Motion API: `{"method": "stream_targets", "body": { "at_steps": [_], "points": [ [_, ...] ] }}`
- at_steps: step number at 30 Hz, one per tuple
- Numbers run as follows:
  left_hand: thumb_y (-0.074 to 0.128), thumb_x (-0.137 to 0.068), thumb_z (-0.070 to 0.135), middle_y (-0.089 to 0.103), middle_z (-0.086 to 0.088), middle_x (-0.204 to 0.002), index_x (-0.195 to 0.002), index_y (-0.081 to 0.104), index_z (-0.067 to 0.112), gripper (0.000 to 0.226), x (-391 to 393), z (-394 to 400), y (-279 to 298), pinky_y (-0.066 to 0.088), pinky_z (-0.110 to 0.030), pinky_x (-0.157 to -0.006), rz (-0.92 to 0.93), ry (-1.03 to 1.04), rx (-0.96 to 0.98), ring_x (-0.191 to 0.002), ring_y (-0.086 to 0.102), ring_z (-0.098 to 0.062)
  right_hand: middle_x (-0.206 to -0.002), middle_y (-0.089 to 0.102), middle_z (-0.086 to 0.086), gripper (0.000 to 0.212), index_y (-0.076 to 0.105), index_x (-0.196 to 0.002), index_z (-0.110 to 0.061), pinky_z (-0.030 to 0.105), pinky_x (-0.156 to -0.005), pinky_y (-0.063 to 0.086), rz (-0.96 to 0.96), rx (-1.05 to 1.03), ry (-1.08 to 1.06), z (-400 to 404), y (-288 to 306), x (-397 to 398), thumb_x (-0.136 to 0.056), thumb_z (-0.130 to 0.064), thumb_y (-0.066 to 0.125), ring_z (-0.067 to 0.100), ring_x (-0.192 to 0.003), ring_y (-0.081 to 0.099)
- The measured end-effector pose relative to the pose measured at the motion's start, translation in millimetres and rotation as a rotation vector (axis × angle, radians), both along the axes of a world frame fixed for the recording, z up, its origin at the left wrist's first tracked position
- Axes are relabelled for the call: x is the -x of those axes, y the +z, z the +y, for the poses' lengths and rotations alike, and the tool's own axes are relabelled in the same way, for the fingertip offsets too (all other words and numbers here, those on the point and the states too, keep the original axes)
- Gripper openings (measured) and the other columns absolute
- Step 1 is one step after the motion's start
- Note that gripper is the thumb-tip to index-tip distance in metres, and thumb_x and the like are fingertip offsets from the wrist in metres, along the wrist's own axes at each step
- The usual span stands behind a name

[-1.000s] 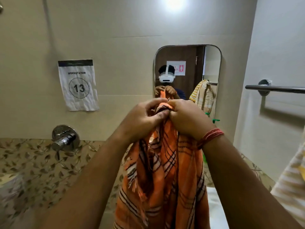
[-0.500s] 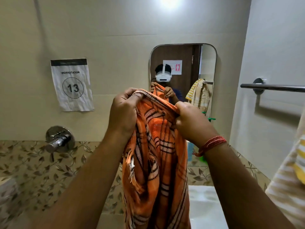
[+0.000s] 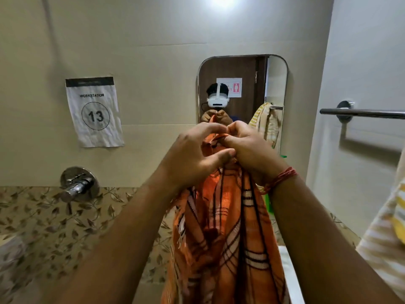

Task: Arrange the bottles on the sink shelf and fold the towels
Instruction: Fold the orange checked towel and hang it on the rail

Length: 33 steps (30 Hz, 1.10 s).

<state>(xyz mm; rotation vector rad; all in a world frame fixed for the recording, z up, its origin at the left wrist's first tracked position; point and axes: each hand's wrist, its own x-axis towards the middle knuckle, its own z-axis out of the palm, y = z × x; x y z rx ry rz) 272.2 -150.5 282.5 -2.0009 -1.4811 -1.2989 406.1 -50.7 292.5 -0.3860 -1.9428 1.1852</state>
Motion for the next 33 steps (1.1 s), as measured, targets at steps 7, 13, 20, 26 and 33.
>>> {"method": "stream_targets", "body": {
  "at_steps": [7, 13, 20, 26, 33],
  "points": [
    [0.072, -0.090, 0.028, 0.066, 0.005, -0.098, -0.106, 0.065, 0.018, 0.020, 7.7, 10.4, -9.3, 0.051, -0.015, -0.067, 0.042, 0.042, 0.081, -0.079, 0.064, -0.004, -0.089, 0.064, 0.004, 0.006, 0.055, -0.100, -0.017, 0.020, -0.056, 0.055, -0.007, 0.060, 0.001, 5.6, 0.7, -10.1, -0.097, -0.021, 0.059, 0.009, -0.065, 0.067],
    [0.056, -0.095, 0.026, 0.065, 0.008, -0.076, -0.086, 0.066, 0.021, 0.014, 8.1, 11.1, -8.8, 0.051, -0.015, -0.060, -0.329, -0.013, 0.042, -0.070, 0.064, -0.004, -0.101, 0.064, 0.002, 0.025, 0.056, -0.110, -0.024, 0.028, -0.074, 0.058, -0.172, -0.382, -0.066, 3.7, -2.2, -9.3, -0.092, -0.038, 0.066, 0.017, -0.088, 0.067],
    [0.053, -0.100, 0.029, 0.058, 0.015, -0.073, -0.082, 0.055, 0.031, 0.018, 14.8, 7.9, 5.0, 0.040, -0.007, -0.051, -0.464, 0.119, -0.131, -0.064, 0.054, 0.010, -0.114, 0.052, 0.006, 0.018, 0.066, -0.108, -0.015, 0.035, -0.088, 0.051, -0.210, -0.934, -0.609, -1.7, -19.3, -1.6, -0.096, -0.011, 0.053, 0.023, -0.100, 0.053],
    [0.063, -0.096, 0.023, 0.062, 0.015, -0.091, -0.105, 0.060, 0.020, 0.010, 47.2, -14.3, 22.8, 0.041, 0.001, -0.066, -0.466, 0.320, -0.285, -0.080, 0.057, 0.016, -0.111, 0.054, 0.004, 0.019, 0.056, -0.109, -0.014, 0.018, -0.079, 0.042, -0.322, -0.643, -0.595, 12.2, -20.6, -17.5, -0.094, -0.005, 0.050, 0.022, -0.097, 0.056],
    [0.065, -0.086, 0.031, 0.073, 0.010, -0.096, -0.110, 0.072, 0.022, 0.027, 12.3, 8.6, -2.6, 0.052, -0.025, -0.075, -0.157, -0.025, 0.142, -0.087, 0.066, -0.003, -0.072, 0.044, -0.016, 0.015, 0.048, -0.098, -0.024, 0.010, -0.054, 0.028, -0.247, -0.718, -0.486, 7.2, 5.0, 11.4, -0.094, -0.010, 0.052, -0.006, -0.064, 0.040]
  ]
}}
